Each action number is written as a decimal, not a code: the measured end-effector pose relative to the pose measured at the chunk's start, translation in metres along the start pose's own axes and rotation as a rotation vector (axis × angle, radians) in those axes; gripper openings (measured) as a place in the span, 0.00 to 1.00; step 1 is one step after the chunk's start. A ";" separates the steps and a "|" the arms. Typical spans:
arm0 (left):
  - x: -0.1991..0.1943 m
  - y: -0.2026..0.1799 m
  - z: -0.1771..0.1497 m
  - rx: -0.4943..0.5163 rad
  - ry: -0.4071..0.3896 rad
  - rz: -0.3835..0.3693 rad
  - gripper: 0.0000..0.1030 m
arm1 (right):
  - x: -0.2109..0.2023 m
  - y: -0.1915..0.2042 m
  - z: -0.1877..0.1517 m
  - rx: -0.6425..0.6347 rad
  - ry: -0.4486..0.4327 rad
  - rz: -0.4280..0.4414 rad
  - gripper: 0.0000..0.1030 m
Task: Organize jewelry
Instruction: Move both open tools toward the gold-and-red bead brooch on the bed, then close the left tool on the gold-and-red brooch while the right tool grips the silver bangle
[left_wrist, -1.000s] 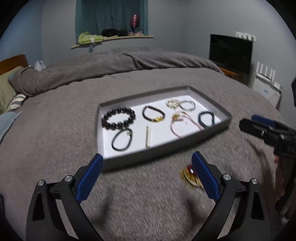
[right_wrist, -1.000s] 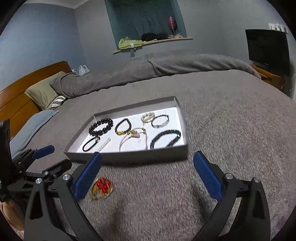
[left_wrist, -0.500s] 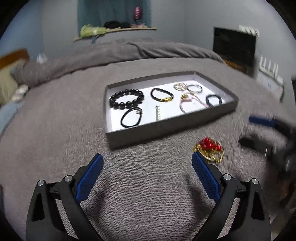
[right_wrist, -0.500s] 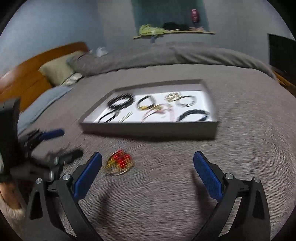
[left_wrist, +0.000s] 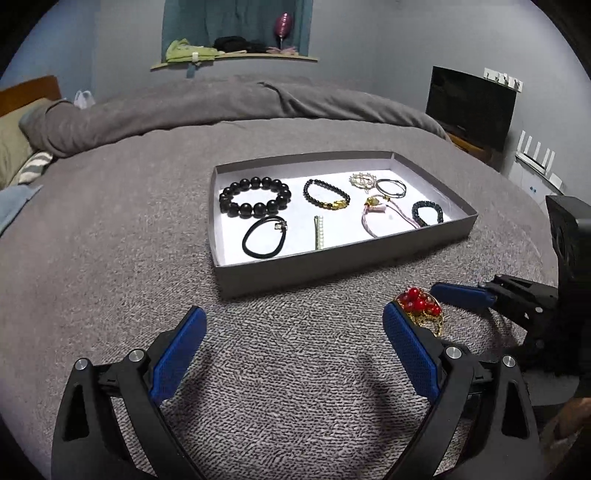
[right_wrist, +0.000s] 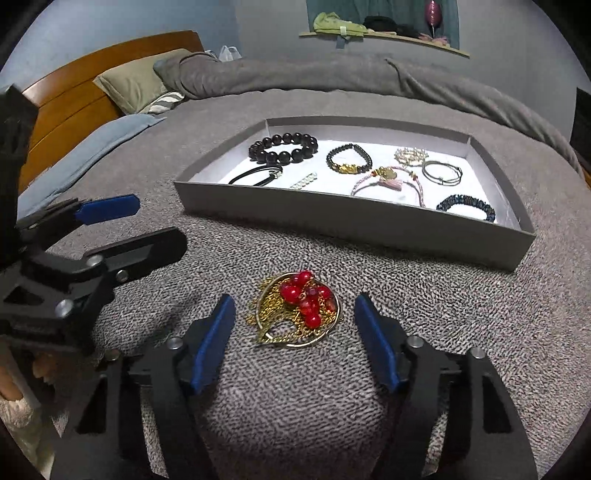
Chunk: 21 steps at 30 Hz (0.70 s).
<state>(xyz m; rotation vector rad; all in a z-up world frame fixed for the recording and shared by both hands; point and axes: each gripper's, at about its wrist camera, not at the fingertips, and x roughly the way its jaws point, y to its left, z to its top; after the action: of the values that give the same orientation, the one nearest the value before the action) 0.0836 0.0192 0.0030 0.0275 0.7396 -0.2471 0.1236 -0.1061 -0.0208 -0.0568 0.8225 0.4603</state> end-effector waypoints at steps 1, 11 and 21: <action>0.001 -0.001 0.000 0.003 0.001 0.001 0.93 | 0.000 -0.001 0.000 0.006 -0.002 0.000 0.51; 0.000 -0.003 -0.001 0.012 -0.002 0.009 0.93 | -0.012 0.000 0.000 -0.010 -0.044 -0.014 0.46; -0.001 -0.007 -0.001 0.024 0.000 -0.020 0.93 | -0.052 -0.014 0.013 0.030 -0.167 0.006 0.46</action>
<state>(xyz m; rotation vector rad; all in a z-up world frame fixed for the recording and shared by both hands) 0.0808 0.0129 0.0038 0.0425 0.7368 -0.2747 0.1077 -0.1351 0.0235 0.0124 0.6651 0.4517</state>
